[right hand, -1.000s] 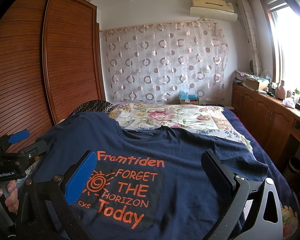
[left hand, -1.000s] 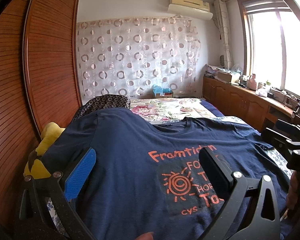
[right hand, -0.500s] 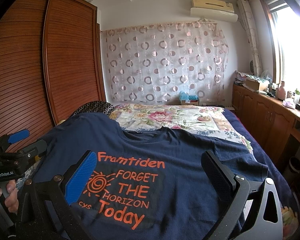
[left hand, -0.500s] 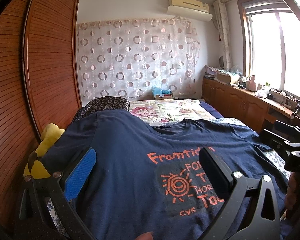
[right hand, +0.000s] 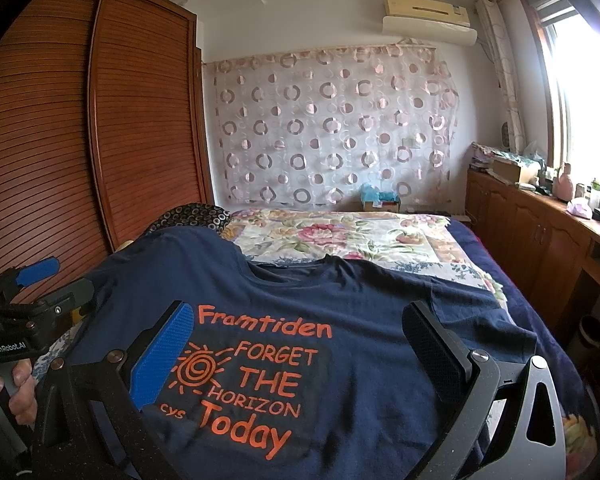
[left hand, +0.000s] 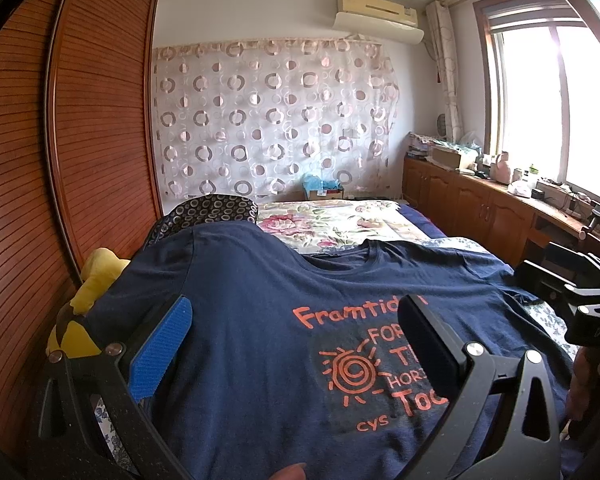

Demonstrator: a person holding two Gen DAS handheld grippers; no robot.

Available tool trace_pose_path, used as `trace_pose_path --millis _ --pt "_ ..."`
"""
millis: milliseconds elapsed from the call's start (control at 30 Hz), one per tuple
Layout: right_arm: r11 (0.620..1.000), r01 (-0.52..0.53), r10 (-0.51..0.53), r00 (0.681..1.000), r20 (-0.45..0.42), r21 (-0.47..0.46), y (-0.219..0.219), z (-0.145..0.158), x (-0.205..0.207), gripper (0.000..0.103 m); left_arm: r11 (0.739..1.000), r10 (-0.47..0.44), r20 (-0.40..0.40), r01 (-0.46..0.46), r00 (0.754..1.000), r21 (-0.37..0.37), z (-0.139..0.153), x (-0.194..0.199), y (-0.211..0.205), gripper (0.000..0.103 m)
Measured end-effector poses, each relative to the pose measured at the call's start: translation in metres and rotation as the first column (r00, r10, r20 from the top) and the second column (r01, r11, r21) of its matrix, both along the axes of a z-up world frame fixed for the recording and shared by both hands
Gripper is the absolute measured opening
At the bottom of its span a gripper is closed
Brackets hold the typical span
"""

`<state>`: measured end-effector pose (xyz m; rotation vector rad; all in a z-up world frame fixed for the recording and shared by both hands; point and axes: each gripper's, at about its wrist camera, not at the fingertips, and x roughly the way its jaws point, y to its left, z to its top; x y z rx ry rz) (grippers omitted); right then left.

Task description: Fold small clothes

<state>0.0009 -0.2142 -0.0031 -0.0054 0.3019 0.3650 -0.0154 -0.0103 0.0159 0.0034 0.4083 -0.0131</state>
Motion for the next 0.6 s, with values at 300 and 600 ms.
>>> trace_pose_path --millis 300,600 --pt "0.999 -0.041 0.041 0.999 -0.016 0.002 0.002 -0.007 0.006 0.103 1.000 0.003 -0.016 -0.003 1.000 -0.003 0.002 0.002 0.005 0.103" --pt "0.990 -0.134 0.133 0.991 -0.034 -0.032 0.019 -0.007 0.019 0.103 0.999 0.053 -0.056 -0.054 0.997 -0.004 -0.007 0.012 0.046 0.103"
